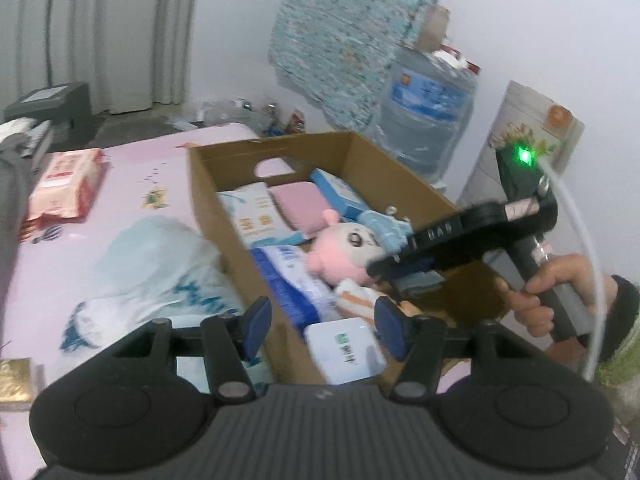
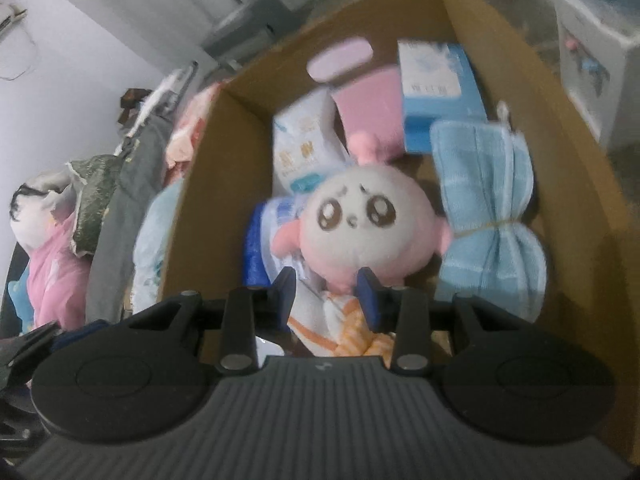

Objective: Organize soft objects
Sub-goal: 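Lower the striped towel into the box and open the right gripper, then move the right gripper back to the gold packet and grasp it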

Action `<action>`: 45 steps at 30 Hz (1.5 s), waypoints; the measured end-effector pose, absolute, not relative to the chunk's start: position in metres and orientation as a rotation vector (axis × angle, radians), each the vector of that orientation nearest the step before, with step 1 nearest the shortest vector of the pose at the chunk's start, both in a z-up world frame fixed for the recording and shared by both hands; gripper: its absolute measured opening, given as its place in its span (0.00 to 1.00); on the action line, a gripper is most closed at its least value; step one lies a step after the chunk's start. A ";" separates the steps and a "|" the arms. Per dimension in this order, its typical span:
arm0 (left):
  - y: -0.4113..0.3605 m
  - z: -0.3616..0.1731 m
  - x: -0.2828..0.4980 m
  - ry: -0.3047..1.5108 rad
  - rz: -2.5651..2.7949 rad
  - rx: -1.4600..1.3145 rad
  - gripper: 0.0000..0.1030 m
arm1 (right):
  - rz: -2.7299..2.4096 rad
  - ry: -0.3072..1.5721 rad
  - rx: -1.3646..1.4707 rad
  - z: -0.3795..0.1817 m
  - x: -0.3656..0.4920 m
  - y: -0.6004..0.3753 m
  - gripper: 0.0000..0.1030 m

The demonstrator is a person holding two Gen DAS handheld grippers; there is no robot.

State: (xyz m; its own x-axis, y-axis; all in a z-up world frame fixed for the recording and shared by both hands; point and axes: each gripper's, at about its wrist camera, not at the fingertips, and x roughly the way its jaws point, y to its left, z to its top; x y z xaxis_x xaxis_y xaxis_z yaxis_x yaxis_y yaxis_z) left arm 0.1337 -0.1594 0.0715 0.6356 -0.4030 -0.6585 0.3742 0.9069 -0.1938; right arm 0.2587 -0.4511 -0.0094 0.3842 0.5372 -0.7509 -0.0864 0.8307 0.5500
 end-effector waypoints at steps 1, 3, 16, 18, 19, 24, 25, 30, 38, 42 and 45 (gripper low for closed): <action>-0.152 0.073 0.130 0.757 -0.430 -0.048 0.57 | 0.409 1.144 0.468 -0.016 0.260 -0.449 0.33; -0.137 0.073 0.123 0.744 -0.398 -0.064 0.57 | 0.399 1.215 0.466 -0.028 0.260 -0.445 0.34; -0.035 0.063 0.067 0.664 -0.141 -0.123 0.63 | 0.373 1.180 0.426 0.000 0.240 -0.422 0.67; -0.018 0.059 0.055 0.655 -0.088 -0.115 0.64 | 0.377 1.136 0.420 0.015 0.237 -0.419 0.69; -0.010 0.056 0.049 0.652 -0.061 -0.109 0.65 | 0.387 1.115 0.412 0.023 0.236 -0.414 0.70; 0.025 0.038 0.025 0.671 0.049 -0.130 0.65 | 0.502 1.053 0.394 0.056 0.227 -0.373 0.77; 0.030 0.034 0.023 0.677 0.061 -0.140 0.65 | 0.532 1.049 0.389 0.060 0.225 -0.360 0.79; 0.046 0.018 0.022 0.695 0.119 -0.168 0.65 | 0.721 1.078 0.394 0.067 0.223 -0.283 0.80; 0.070 -0.009 0.048 0.676 0.172 -0.316 0.57 | 0.935 1.169 0.365 0.058 0.243 -0.139 0.80; 0.077 -0.025 0.061 0.670 0.173 -0.365 0.53 | 0.961 1.252 0.341 0.033 0.272 -0.073 0.74; 0.085 -0.035 0.074 0.688 0.182 -0.384 0.49 | 0.969 1.293 0.276 0.011 0.290 -0.034 0.57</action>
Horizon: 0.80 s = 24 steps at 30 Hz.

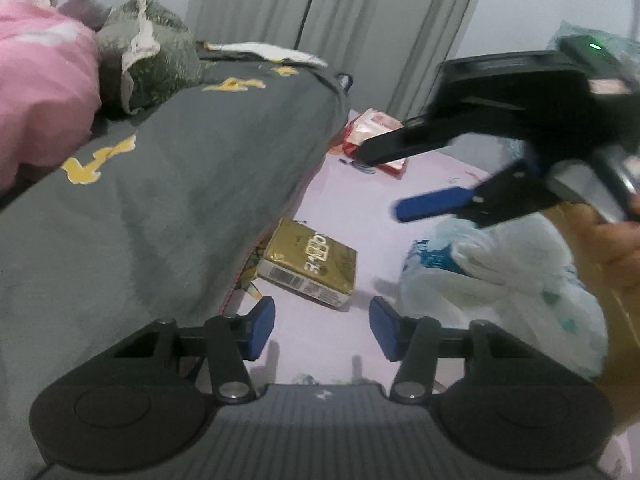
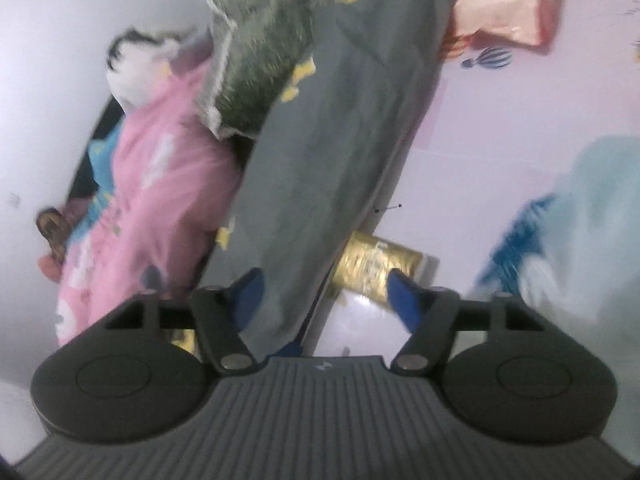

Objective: Organize soft objects
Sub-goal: 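Move the right gripper back to the gold packet and grasp it, then carry the gold packet into the cardboard box and open the right gripper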

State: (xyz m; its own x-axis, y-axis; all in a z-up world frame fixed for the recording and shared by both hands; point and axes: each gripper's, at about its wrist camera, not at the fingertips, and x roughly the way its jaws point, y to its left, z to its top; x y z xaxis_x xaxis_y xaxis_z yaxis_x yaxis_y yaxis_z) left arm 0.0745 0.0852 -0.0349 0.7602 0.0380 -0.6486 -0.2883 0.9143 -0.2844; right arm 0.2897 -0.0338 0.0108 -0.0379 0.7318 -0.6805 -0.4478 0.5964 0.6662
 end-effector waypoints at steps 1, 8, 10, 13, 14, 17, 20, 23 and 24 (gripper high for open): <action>0.088 -0.038 0.079 0.697 0.180 -0.394 0.49 | 0.970 1.306 0.262 0.004 0.296 -0.023 0.52; 0.093 -0.057 0.109 0.778 0.142 -0.392 0.50 | 0.938 1.334 0.176 -0.040 0.325 0.018 0.49; 0.095 -0.061 0.115 0.793 0.145 -0.395 0.52 | 0.912 1.362 0.172 -0.053 0.328 0.019 0.50; 0.097 -0.065 0.119 0.795 0.149 -0.400 0.54 | 0.899 1.435 0.179 -0.071 0.325 0.015 0.50; 0.098 -0.065 0.120 0.794 0.146 -0.400 0.54 | 0.905 1.447 0.167 -0.074 0.323 0.014 0.50; 0.097 -0.066 0.124 0.799 0.136 -0.393 0.58 | 0.940 1.473 0.154 -0.075 0.313 0.007 0.51; 0.093 -0.063 0.130 0.804 0.136 -0.380 0.62 | 0.962 1.482 0.154 -0.076 0.305 0.000 0.51; 0.092 -0.058 0.131 0.793 0.147 -0.374 0.62 | 0.966 1.481 0.169 -0.077 0.301 -0.005 0.50; 0.091 -0.055 0.130 0.787 0.147 -0.367 0.62 | 0.963 1.483 0.172 -0.077 0.301 -0.007 0.48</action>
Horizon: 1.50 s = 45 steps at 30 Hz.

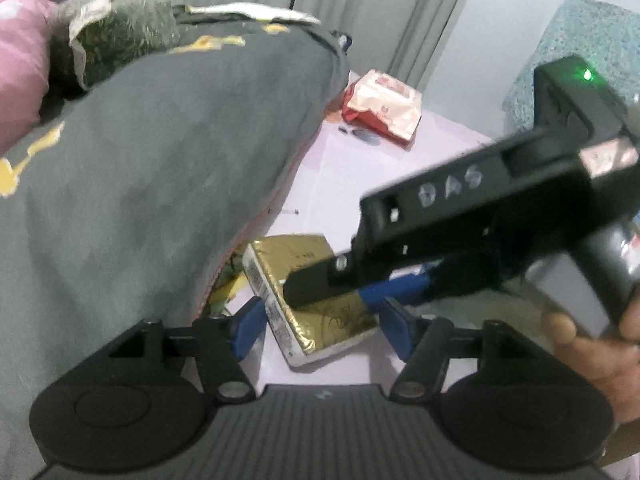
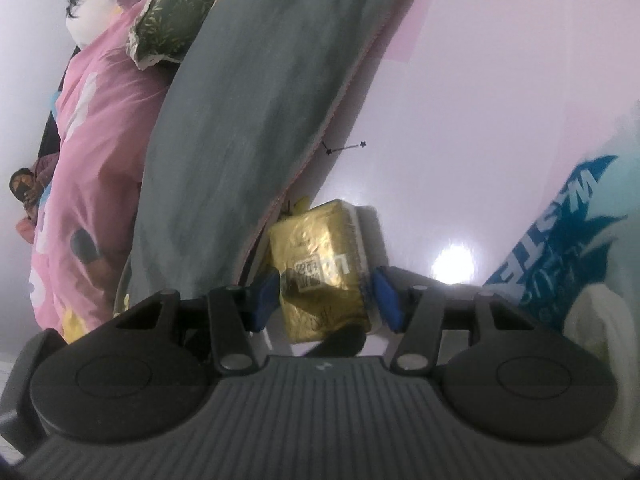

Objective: Organize soft objects
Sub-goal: 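Carry the gold packet into the cardboard box and open the right gripper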

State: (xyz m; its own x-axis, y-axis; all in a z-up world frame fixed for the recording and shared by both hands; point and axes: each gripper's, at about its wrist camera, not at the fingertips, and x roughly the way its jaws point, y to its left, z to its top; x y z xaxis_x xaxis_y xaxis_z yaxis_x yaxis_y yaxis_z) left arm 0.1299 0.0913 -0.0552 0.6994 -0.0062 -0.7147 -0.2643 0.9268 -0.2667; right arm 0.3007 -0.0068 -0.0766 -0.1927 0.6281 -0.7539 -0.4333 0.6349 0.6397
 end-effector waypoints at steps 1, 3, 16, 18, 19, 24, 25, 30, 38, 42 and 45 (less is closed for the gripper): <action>0.090 -0.052 0.128 0.782 0.150 -0.356 0.62 | 0.962 1.481 0.172 -0.076 0.299 -0.009 0.47; 0.089 -0.046 0.122 0.767 0.149 -0.341 0.62 | 0.972 1.474 0.191 -0.073 0.296 -0.010 0.46; 0.016 0.033 0.100 0.641 0.023 -0.204 0.64 | 1.010 1.312 0.331 0.002 0.268 -0.088 0.45; -0.009 0.044 0.102 0.619 -0.034 -0.170 0.64 | 0.993 1.267 0.366 0.016 0.262 -0.120 0.45; -0.024 0.049 0.103 0.610 -0.065 -0.152 0.65 | 0.980 1.246 0.381 0.022 0.259 -0.137 0.45; -0.110 0.063 0.123 0.620 -0.249 -0.070 0.65 | 0.865 1.160 0.460 0.049 0.252 -0.242 0.45; -0.129 0.064 0.129 0.627 -0.291 -0.060 0.66 | 0.834 1.149 0.470 0.052 0.250 -0.263 0.45; -0.209 0.053 0.157 0.703 -0.467 -0.058 0.65 | 0.644 1.125 0.513 0.055 0.241 -0.370 0.46; -0.294 0.024 0.186 0.866 -0.638 -0.124 0.65 | 0.427 1.133 0.502 0.041 0.229 -0.476 0.46; -0.306 0.008 0.188 0.956 -0.662 -0.119 0.65 | 0.376 1.157 0.443 0.034 0.226 -0.498 0.47; -0.304 0.002 0.186 0.966 -0.658 -0.121 0.65 | 0.337 1.163 0.406 0.028 0.227 -0.503 0.48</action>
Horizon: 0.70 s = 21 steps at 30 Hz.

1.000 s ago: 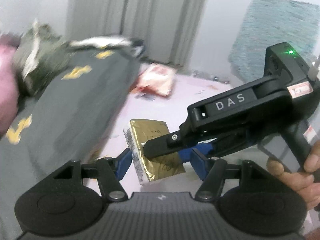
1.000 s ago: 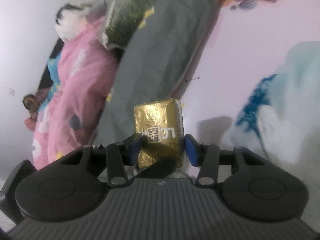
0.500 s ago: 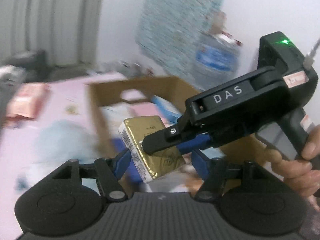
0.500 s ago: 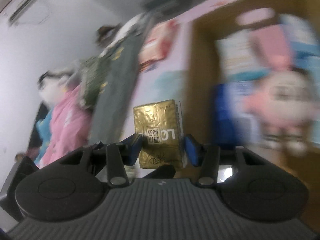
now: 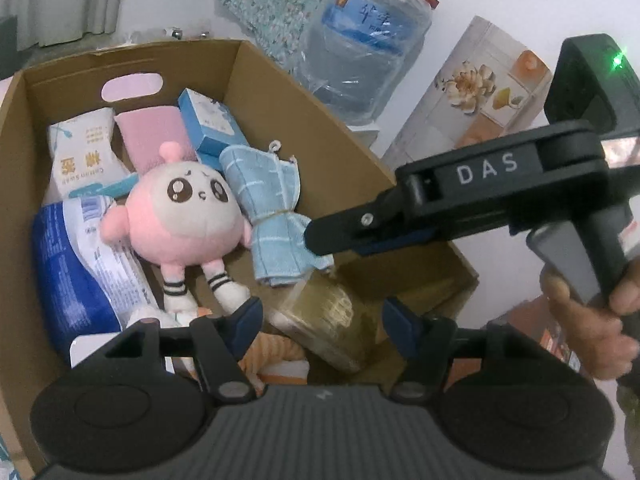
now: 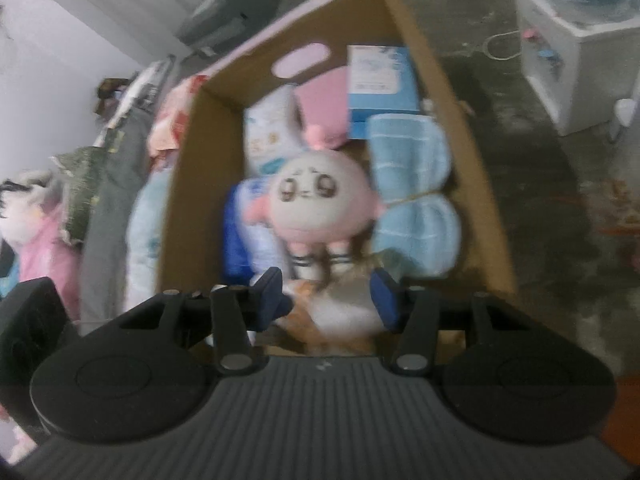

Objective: Organize soft objects
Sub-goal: 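Carry the gold packet into the cardboard box and open the right gripper, then move the right gripper to the green floral cloth and grasp it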

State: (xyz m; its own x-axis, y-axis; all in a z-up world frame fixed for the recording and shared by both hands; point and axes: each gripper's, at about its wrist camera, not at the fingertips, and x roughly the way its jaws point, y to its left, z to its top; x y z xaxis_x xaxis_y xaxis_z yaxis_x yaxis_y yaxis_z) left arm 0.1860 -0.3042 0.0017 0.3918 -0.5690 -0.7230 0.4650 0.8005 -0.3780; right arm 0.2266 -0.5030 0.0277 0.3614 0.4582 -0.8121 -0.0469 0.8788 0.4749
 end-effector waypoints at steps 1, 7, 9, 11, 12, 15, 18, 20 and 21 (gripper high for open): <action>-0.302 0.002 0.186 0.967 -0.654 -0.125 0.65 | 0.335 1.159 0.404 0.027 0.225 -0.505 0.48; -0.284 0.014 0.182 0.950 -0.639 -0.179 0.66 | 0.345 1.119 0.432 0.033 0.220 -0.503 0.49; -0.272 0.024 0.179 0.925 -0.624 -0.188 0.68 | 0.363 1.091 0.460 0.042 0.214 -0.503 0.51; -0.256 0.032 0.174 0.893 -0.606 -0.194 0.72 | 0.394 1.056 0.502 0.052 0.205 -0.501 0.56; -0.247 0.037 0.170 0.877 -0.595 -0.201 0.74 | 0.415 1.037 0.525 0.058 0.199 -0.499 0.60; -0.215 0.047 0.161 0.842 -0.548 -0.219 0.75 | 0.480 0.976 0.577 0.073 0.183 -0.489 0.71; -0.181 0.054 0.148 0.812 -0.479 -0.227 0.77 | 0.563 0.921 0.626 0.084 0.169 -0.473 0.76; -0.159 0.058 0.138 0.788 -0.431 -0.229 0.79 | 0.620 0.904 0.661 0.087 0.163 -0.459 0.77; -0.146 0.059 0.132 0.776 -0.398 -0.226 0.79 | 0.643 0.900 0.673 0.088 0.160 -0.453 0.77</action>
